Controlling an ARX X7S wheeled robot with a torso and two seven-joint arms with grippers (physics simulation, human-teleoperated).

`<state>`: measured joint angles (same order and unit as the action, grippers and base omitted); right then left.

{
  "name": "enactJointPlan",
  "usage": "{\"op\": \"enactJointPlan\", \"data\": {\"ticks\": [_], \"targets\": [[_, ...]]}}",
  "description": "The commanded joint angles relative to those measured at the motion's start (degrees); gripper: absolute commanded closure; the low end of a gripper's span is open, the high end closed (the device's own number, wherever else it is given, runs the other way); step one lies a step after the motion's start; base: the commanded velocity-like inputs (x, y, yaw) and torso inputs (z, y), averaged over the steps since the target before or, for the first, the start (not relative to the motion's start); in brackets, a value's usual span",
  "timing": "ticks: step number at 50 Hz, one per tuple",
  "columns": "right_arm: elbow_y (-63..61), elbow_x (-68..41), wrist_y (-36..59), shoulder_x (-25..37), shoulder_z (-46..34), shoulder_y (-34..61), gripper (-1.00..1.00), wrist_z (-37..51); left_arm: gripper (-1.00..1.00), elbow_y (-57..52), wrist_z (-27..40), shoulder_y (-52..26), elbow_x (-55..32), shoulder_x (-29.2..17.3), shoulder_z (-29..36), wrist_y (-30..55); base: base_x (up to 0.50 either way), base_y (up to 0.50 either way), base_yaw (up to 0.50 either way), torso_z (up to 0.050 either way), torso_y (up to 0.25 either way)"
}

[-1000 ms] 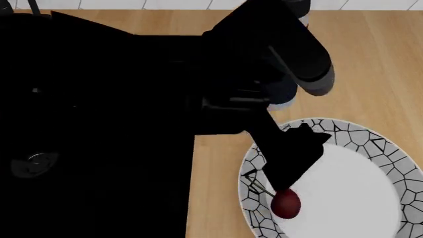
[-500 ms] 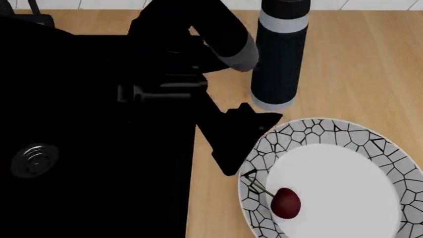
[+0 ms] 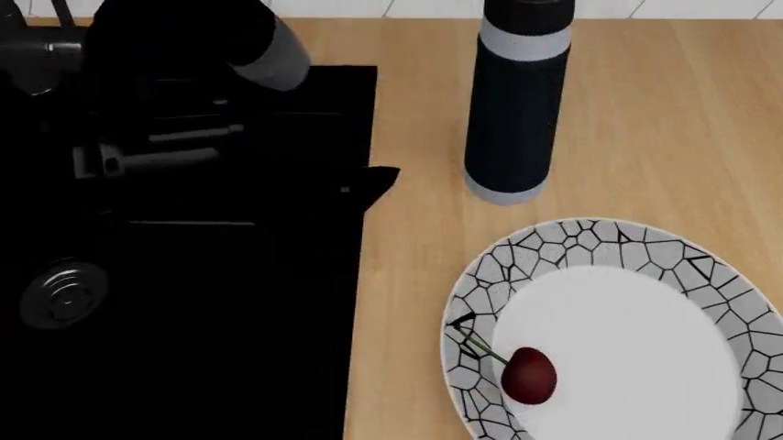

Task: Pick the cherry from the sink and place it on the plate located on the counter

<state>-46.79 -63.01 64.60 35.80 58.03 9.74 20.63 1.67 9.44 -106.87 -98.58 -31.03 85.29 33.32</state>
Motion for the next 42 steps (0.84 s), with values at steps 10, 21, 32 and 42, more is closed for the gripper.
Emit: {"op": "enactJointPlan", "data": {"ticks": [10, 21, 32, 42], "targets": [[-0.2, -1.2, 0.0, 0.5, 0.4, -0.1, -1.00, 0.7, -1.00, -1.6, 2.4, 1.3, -2.0, -9.7, -1.6, -1.0, 0.00, 0.00, 0.00, 0.000, 0.000], [0.0, -2.3, 0.3, 1.2, 0.5, 0.4, -1.00, 1.7, -1.00, -2.5, 3.7, 1.6, -2.3, -15.2, -2.1, -1.1, 0.00, 0.00, 0.00, 0.000, 0.000], [0.2, -3.1, 0.5, 1.9, -0.4, 1.3, -1.00, 2.9, -1.00, -8.6, 8.3, 2.6, -5.1, -22.1, -3.1, -1.6, 0.00, 0.00, 0.00, 0.000, 0.000], [-1.8, -6.7, 1.7, 2.1, 6.8, -2.7, -1.00, 2.1, -1.00, -13.2, 10.4, 4.2, -6.5, -28.0, -4.0, -3.4, 0.00, 0.00, 0.00, 0.000, 0.000]]}}
